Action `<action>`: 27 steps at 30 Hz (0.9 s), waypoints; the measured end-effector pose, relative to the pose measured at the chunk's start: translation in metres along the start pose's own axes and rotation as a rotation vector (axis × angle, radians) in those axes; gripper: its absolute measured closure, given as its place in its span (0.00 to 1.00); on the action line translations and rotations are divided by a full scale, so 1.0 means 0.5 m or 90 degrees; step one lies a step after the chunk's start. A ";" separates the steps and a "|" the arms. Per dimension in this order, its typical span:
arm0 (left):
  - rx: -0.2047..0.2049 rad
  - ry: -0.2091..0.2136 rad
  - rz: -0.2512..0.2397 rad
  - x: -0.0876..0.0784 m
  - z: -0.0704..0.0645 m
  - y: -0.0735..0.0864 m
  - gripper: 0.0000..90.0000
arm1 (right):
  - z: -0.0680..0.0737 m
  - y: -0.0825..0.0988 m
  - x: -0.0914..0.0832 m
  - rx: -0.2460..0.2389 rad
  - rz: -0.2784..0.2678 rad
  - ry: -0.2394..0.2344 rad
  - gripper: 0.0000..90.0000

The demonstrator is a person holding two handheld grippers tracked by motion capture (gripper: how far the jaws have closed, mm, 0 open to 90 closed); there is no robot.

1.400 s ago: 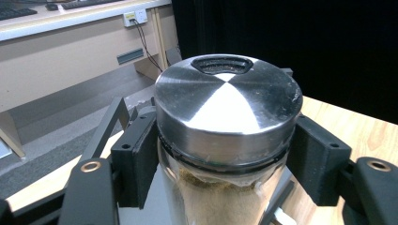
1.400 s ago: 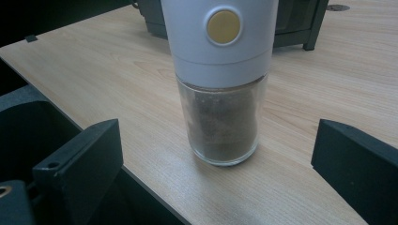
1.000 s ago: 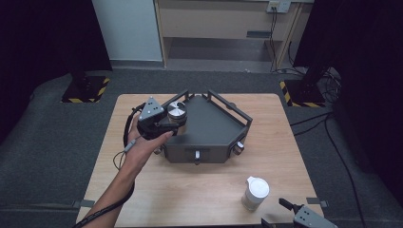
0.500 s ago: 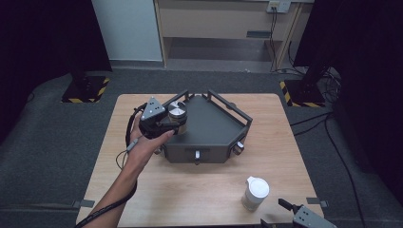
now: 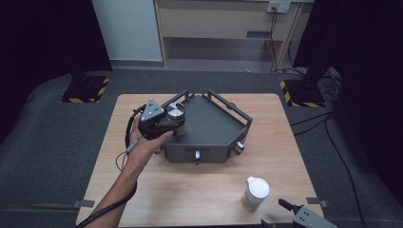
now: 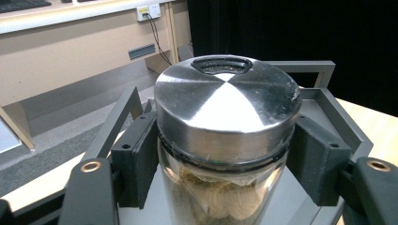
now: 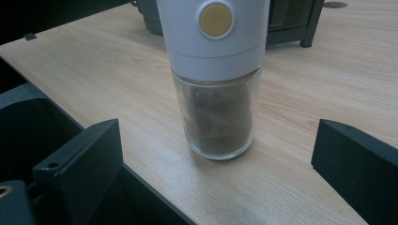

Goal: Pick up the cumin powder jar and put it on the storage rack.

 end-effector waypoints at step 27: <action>-0.031 0.002 0.011 0.037 0.003 0.046 0.34 | -0.003 0.002 0.000 0.004 0.005 0.000 0.03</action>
Point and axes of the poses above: each handheld gripper's, and its own axes: x roughly forward along the jaws, y roughly out of its underside, z roughly to its left, the point moved 5 cm from there along x, roughly forward along the jaws, and after that the axes turned 8 degrees about z, right-handed, at the moved point
